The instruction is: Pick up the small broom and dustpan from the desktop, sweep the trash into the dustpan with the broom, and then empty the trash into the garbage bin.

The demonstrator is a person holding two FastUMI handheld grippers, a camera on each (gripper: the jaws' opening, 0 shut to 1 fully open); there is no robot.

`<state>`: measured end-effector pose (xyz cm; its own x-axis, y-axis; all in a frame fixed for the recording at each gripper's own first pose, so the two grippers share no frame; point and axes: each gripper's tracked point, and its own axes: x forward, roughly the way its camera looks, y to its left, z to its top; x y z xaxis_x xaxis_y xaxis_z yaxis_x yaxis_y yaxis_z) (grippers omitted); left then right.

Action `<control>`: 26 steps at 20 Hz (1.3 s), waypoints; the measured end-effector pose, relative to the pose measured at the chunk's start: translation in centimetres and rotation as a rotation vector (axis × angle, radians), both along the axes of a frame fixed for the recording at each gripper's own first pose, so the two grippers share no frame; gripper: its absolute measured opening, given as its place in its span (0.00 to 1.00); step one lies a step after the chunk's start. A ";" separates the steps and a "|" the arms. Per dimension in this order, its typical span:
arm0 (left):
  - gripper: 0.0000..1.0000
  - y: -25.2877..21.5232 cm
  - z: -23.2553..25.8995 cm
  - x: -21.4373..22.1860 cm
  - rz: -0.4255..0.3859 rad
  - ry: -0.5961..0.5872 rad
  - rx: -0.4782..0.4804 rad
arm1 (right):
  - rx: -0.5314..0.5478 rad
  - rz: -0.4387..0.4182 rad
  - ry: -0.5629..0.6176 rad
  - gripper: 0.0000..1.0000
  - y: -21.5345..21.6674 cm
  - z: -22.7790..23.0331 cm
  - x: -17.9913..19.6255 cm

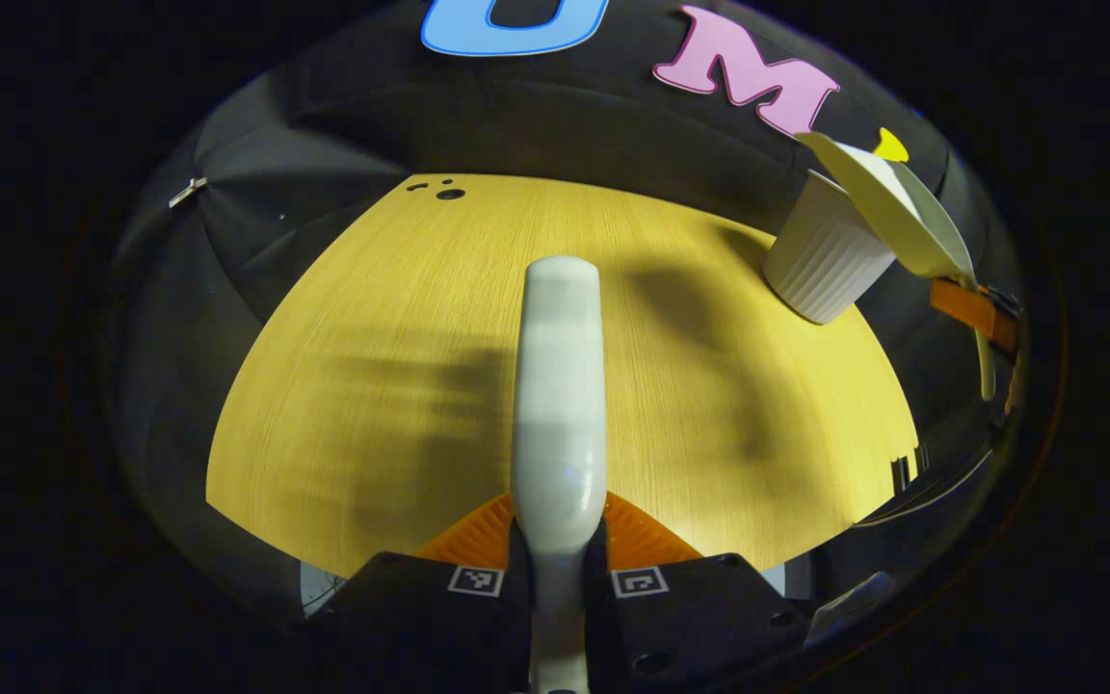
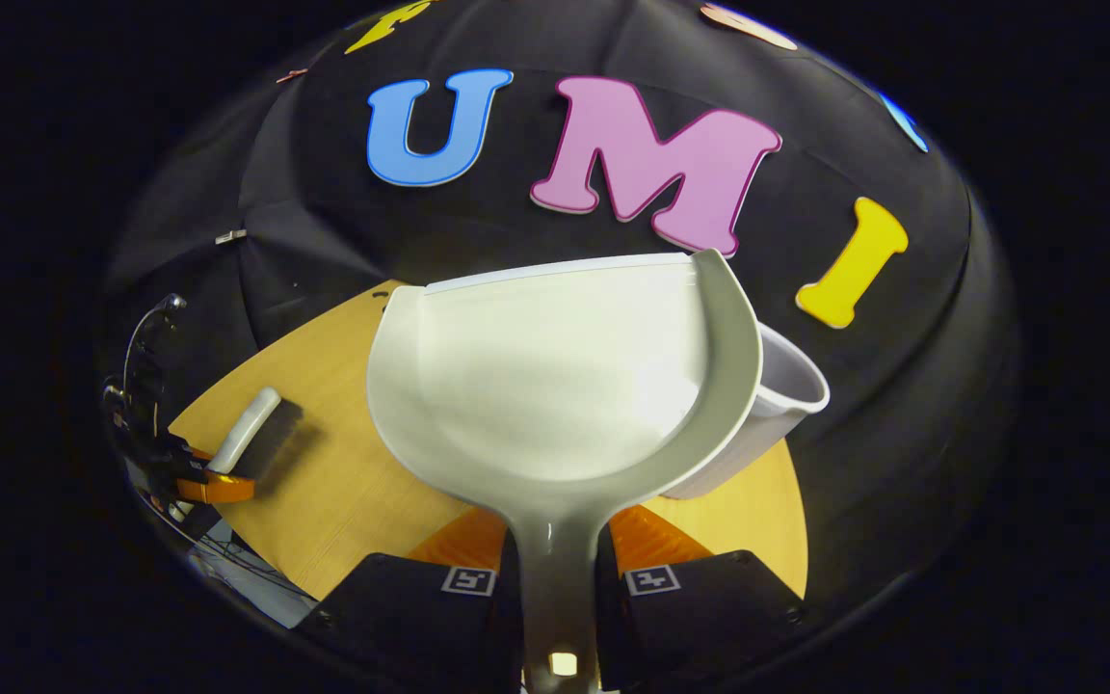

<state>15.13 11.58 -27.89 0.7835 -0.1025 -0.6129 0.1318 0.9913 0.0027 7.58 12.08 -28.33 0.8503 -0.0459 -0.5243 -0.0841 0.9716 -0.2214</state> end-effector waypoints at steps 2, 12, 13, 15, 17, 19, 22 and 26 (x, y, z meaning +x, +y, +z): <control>0.27 -0.2 -0.5 0.8 0.000 0.015 0.023 | 0.059 -0.020 0.058 0.34 0.5 -3.0 -0.4; 0.27 -1.2 -2.8 6.2 0.014 0.110 0.115 | 0.259 -0.151 0.375 0.34 -0.5 -16.1 -3.2; 0.27 -1.3 -3.1 6.4 0.018 0.120 0.125 | 0.261 -0.156 0.400 0.34 -0.7 -16.8 -3.6; 0.27 -1.9 -3.2 6.7 0.028 0.140 0.142 | 0.256 -0.155 0.441 0.34 -0.9 -18.0 -3.9; 0.27 -2.0 -3.2 7.1 0.038 0.152 0.149 | 0.258 -0.159 0.479 0.34 -1.5 -18.8 -4.1; 0.27 -1.9 -3.6 7.0 0.043 0.165 0.157 | 0.276 -0.171 0.513 0.39 -1.3 -19.0 -4.2; 0.28 -2.7 -3.8 7.8 0.038 0.168 0.176 | 0.286 -0.179 0.554 0.34 -1.2 -19.5 -4.6; 0.30 -3.5 -4.0 8.2 0.012 0.160 0.236 | 0.294 -0.179 0.567 0.35 -1.2 -19.9 -4.7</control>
<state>23.33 8.04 -31.92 0.6749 0.0660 -0.7349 0.1377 0.9672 0.2133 2.92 10.91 -48.19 0.4319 0.0522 -0.9004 0.0586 0.9946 0.0857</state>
